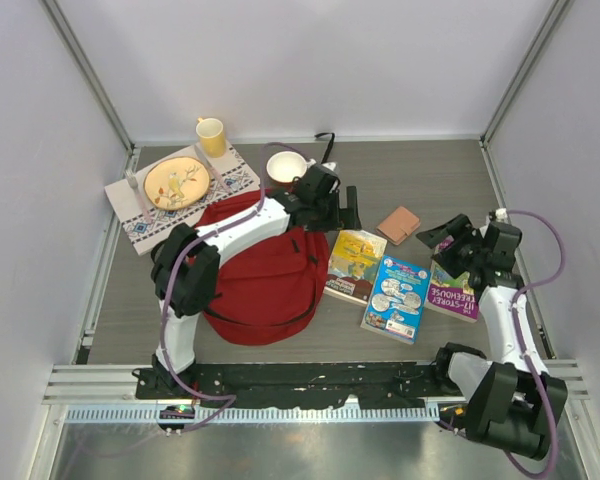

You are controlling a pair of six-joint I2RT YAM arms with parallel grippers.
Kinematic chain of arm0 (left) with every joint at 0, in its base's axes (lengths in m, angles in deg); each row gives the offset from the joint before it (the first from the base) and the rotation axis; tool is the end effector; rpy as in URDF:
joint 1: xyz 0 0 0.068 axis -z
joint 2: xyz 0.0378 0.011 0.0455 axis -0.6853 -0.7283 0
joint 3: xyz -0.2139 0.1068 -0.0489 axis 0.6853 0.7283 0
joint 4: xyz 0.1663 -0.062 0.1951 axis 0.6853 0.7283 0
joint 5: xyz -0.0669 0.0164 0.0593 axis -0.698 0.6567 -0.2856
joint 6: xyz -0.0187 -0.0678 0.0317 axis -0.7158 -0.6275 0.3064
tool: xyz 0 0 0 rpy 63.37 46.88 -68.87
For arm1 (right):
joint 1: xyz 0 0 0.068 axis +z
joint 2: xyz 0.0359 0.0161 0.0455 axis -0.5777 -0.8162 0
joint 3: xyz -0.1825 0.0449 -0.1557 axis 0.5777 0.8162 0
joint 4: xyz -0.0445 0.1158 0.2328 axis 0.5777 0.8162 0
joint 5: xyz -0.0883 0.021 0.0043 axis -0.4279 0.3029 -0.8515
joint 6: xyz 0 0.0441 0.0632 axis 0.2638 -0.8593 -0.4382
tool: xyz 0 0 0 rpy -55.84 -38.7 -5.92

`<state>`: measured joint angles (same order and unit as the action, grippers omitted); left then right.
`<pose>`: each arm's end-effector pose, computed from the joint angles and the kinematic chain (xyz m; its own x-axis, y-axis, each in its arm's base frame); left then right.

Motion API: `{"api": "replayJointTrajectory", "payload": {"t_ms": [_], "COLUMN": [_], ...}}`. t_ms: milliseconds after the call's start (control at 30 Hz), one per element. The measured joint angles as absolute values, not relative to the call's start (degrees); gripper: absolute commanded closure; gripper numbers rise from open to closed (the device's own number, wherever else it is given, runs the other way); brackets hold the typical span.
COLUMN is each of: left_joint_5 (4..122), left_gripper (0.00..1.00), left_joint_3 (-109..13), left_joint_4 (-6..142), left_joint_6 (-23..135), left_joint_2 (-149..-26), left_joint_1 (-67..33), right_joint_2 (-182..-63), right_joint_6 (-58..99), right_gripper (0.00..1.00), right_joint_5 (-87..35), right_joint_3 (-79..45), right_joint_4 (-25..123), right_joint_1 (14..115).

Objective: Pack the student bag
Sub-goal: Move the book to the center of the board.

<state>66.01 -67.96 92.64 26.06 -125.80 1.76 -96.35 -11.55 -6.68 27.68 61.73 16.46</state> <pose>0.3258 -0.3346 0.1966 -0.8649 -0.0672 -0.4974 0.2389 0.8164 -0.5257 0.2373 -0.0499 0.1793 -0.4781 0.7550 -0.4488 0.3224 0.6262 0.7099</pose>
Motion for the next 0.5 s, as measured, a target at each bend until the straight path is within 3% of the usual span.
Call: {"api": "replayJointTrajectory", "payload": {"t_ms": [200, 500], "left_joint_5": [67.0, 64.5], "left_gripper": [0.0, 0.0], "left_joint_3": [-71.1, -73.2], "left_joint_4": [94.1, 94.1], "left_joint_6": [26.5, 27.2], "left_joint_2": [-128.6, -135.2], "left_joint_1": [-0.6, -0.5], "right_joint_2": [-100.5, -113.0], "right_joint_6": [-13.0, -12.1], "right_gripper": [0.29, 0.29], "right_joint_5": [-5.9, -6.7], "right_joint_3": [25.9, 22.2], "right_joint_4": [58.4, 56.0], "right_joint_1": [27.0, 30.7]}}
